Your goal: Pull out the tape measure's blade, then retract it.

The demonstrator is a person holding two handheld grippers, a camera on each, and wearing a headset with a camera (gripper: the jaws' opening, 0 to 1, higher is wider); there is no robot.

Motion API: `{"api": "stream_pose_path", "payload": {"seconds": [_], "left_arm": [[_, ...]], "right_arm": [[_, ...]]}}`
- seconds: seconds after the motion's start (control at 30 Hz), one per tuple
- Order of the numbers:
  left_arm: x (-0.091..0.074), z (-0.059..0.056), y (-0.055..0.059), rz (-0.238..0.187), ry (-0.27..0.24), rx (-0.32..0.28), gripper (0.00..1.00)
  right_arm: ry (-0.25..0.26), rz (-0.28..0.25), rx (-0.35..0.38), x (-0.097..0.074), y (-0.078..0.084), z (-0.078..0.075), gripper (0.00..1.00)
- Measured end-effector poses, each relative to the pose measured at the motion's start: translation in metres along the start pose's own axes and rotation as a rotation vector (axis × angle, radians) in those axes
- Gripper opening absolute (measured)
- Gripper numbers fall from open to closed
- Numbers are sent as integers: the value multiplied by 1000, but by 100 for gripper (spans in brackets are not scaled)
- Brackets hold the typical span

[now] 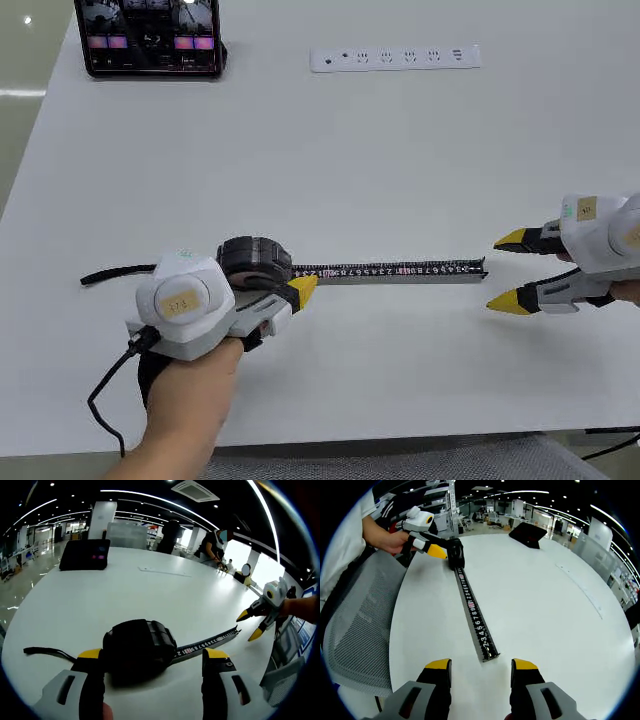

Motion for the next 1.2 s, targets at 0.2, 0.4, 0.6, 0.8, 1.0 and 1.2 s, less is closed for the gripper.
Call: {"api": "stream_pose_path", "payload": {"seconds": [0.2,0.4,0.6,0.8,1.0,1.2], "left_arm": [[4,2,1,18,-50,-4,74],[7,5,2,41,-87,-1,71],[9,9,1,54,-116,-24,68],[11,11,1,63,-131,-42,67],[12,13,1,65,-142,-63,65],[12,14,1,62,-155,-81,64]], "right_arm": [[-17,24,-25,3,-2,-4,39],[-28,41,-39,4,-2,-9,35],[-41,51,-55,7,-5,-13,31],[-58,66,-70,11,-6,-15,28],[-69,76,-83,13,-6,-14,26],[-70,81,-89,15,-6,-14,24]]}}
Point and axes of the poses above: the centre of the closed fingertips' face, and the gripper's own axes: x roughly forward along the fingers, z roughly to its left, y roughly out of its underside, the point moved 2 cm from there along -x, roughly backward along the fingers, and after that the axes turned 13 degrees about x, right-handed, at the moved point
